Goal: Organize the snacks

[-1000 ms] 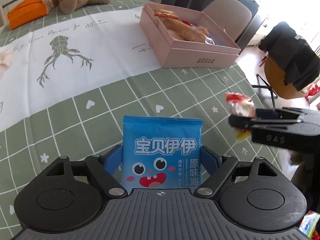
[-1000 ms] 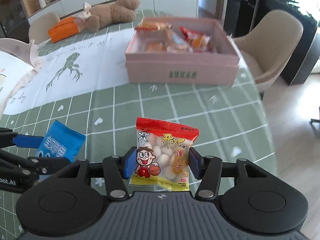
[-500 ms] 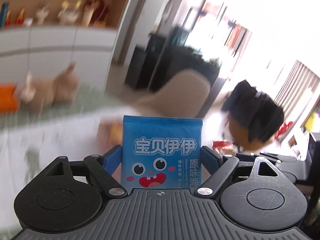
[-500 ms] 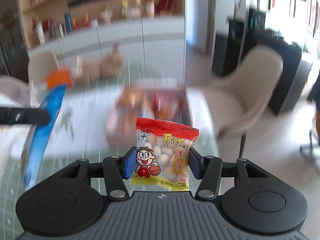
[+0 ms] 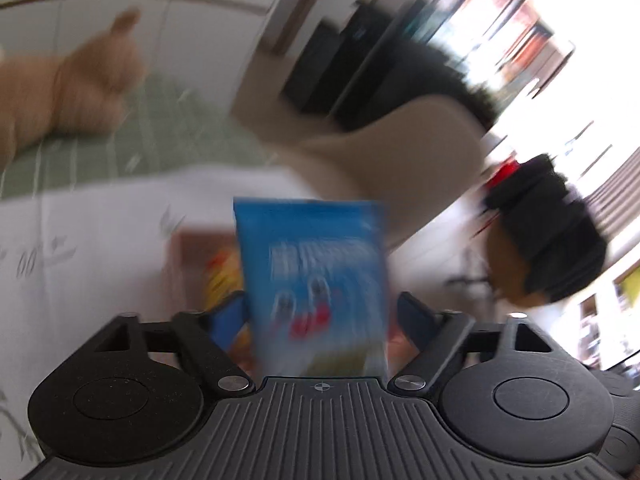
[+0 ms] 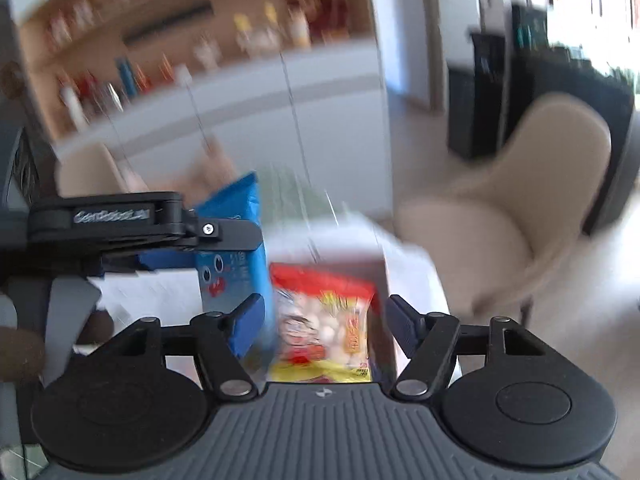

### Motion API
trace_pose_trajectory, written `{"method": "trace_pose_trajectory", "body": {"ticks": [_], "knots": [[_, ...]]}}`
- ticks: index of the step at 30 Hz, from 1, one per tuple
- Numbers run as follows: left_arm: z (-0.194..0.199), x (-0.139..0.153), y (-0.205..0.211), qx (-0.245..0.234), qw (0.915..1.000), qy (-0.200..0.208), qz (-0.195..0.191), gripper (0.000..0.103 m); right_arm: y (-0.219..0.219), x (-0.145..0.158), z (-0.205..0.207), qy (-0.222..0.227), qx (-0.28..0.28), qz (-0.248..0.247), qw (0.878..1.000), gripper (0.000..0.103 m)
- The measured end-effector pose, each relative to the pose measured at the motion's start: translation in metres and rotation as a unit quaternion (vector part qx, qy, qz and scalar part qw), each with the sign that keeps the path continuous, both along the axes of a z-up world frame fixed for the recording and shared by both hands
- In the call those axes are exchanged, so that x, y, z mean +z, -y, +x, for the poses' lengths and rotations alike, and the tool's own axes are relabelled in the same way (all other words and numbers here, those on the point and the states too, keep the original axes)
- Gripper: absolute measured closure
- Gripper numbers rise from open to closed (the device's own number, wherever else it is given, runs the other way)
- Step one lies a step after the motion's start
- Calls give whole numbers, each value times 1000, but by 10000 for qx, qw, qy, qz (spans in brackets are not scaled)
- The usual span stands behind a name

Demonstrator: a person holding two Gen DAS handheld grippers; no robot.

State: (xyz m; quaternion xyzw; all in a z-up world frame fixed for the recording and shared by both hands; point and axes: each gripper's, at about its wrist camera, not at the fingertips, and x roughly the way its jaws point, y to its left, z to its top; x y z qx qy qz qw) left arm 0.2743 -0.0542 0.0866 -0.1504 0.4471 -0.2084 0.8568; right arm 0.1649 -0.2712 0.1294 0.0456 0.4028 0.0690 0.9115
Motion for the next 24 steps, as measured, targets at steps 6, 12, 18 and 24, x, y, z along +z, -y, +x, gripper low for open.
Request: {"method": "trace_pose_trajectory", "body": {"ticks": [6,12,18,24], "knots": [[-15,-11,19,-757,9924,16,971,34,2,-30,-24,-190,187,-23,9996,36],[-81,12,-2,-386,9954,549,680,34,-5,-28,-52,-73,21,143,9999,32],[-181,-12,-21,-65,9862,1032,1289,34,-24,-45,-101,66,-144,192,9997,20],[-248,-66,-43,473,9787,879,1791,34,-56,-86,-134,-128,-112,141,9998,20]]}}
